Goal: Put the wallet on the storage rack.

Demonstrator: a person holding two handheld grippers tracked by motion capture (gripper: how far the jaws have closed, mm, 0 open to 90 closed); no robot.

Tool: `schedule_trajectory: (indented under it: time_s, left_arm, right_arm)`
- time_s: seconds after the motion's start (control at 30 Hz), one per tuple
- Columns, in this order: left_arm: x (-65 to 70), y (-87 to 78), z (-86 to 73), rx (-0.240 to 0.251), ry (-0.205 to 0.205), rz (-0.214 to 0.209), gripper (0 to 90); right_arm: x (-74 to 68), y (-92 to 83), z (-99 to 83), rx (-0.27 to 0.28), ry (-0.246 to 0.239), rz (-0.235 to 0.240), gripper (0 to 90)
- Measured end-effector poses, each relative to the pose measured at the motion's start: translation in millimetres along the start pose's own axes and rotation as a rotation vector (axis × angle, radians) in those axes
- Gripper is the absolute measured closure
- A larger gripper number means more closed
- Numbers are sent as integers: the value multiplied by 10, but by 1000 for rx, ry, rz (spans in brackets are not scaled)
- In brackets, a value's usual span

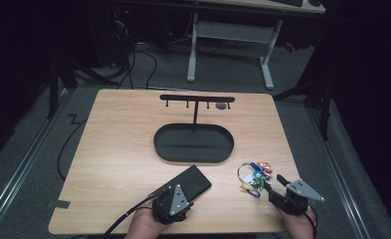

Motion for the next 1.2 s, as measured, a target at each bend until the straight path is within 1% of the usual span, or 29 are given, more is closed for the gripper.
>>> schedule_trajectory:
  time_s: [0.07, 0.1, 0.23, 0.33, 0.47, 0.57, 0.63, 0.73, 0.8, 0.87, 0.93, 1.03, 1.1, 1.13, 1.2]
  left_arm:
    - [59, 19, -16, 0, 71, 45, 519]
    - [69, 20, -20, -1, 82, 53, 538]
    - [101, 23, -32, -2, 110, 67, 562]
    - [106, 18, -44, 5, 119, 68, 582]
    - [134, 14, -53, 10, 145, 78, 613]
    - [145, 14, -55, 11, 152, 83, 616]
    - [150, 13, -58, 15, 147, 83, 602]
    - [163, 14, -59, 11, 145, 75, 530]
    - [196, 17, -66, 8, 175, 96, 531]
    - [214, 20, -80, 7, 209, 120, 583]
    - [207, 18, -71, 2, 200, 120, 604]
    - [183, 6, -71, 9, 185, 113, 635]
    - [175, -7, -71, 10, 186, 111, 672]
    - [171, -12, -72, 9, 187, 111, 672]
    - [151, -29, -72, 16, 170, 110, 694]
  right_arm:
    - [1, -2, -1, 1, 3, 0, 407]
    - [3, -3, 0, 1, 5, 0, 407]
    - [4, 0, 0, -1, 7, 0, 407]
    - [1, -1, -1, -1, 4, -1, 407]
    - [0, -2, -1, -2, 13, -2, 407]
    - [1, 2, -1, -2, 15, -2, 407]
    - [0, 4, 0, -3, 14, -1, 407]
    - [8, 0, 1, 2, 16, 2, 407]
    - [12, -2, 2, 3, 17, 2, 407]
    - [19, -5, 3, 5, 26, 4, 407]
    - [30, -6, -1, 6, 25, 3, 407]
    - [31, -11, -1, 5, 31, 2, 407]
    - [24, -16, 4, 8, 30, 3, 407]
    - [24, -16, 4, 8, 30, 3, 407]
    - [25, -20, 8, 10, 32, 2, 407]
Point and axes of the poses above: each handheld gripper's, and its own axes: y roughly forward along the jaws, z roughly out of its top, x roughly to its right, the point moved 1 cm from there along y, roughly forward along the jaws, and after that the axes turned 14 degrees about x, right-handed, at the moved point
